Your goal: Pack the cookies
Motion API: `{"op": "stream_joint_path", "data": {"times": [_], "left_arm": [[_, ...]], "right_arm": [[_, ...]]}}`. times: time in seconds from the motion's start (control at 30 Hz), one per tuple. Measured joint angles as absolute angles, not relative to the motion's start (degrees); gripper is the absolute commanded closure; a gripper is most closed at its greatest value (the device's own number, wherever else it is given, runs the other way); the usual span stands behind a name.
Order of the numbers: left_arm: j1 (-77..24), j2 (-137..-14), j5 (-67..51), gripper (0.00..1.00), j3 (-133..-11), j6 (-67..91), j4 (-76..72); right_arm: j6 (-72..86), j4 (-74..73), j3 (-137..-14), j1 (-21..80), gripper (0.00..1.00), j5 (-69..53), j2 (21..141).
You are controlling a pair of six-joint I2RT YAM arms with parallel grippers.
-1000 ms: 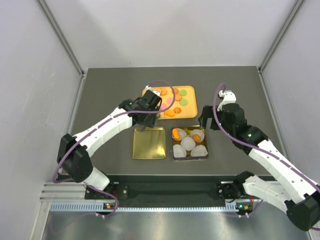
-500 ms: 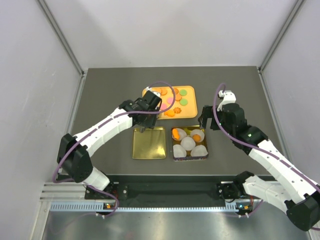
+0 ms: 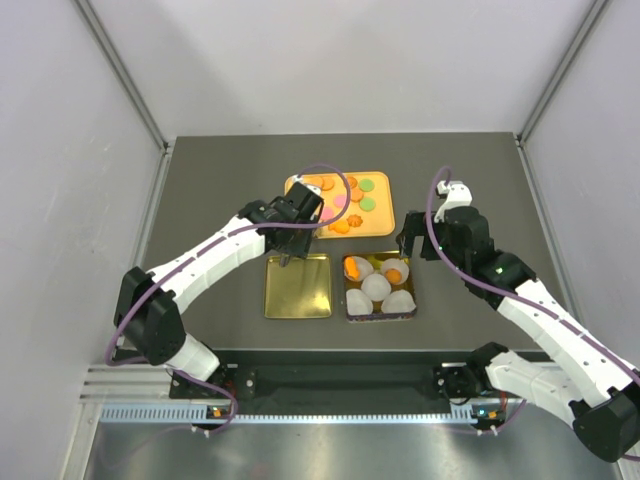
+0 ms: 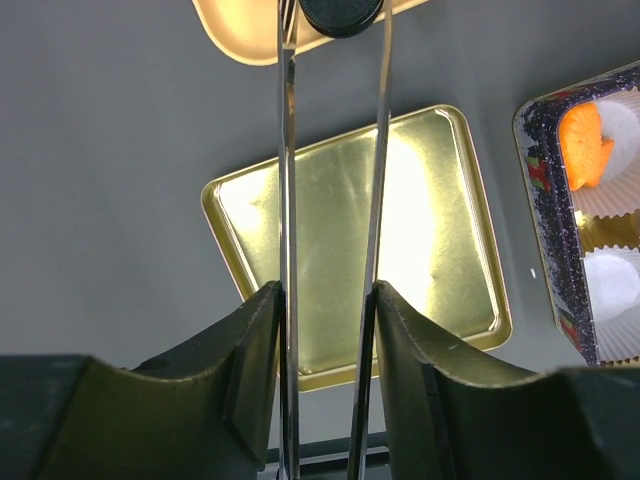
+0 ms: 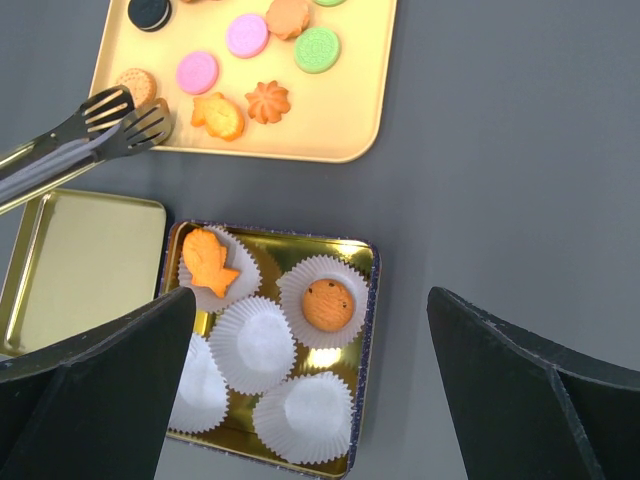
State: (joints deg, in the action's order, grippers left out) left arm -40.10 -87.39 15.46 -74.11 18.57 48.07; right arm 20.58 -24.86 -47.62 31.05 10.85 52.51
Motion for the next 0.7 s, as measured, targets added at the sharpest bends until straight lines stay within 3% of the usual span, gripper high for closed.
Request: {"op": "stream_joint_path", "data": {"times": [0.3, 0.7], "left_arm": [[-40.1, -87.4, 15.5, 0.70, -74.1, 18.5, 48.1], [-40.1, -87.4, 15.3, 0.71, -78.9, 17.6, 48.8]], "right_arm": [[20.6, -24.9, -47.6, 31.0, 0.00, 10.9, 52.5], [20.6, -24.9, -47.6, 31.0, 0.00, 10.9, 52.5]]}}
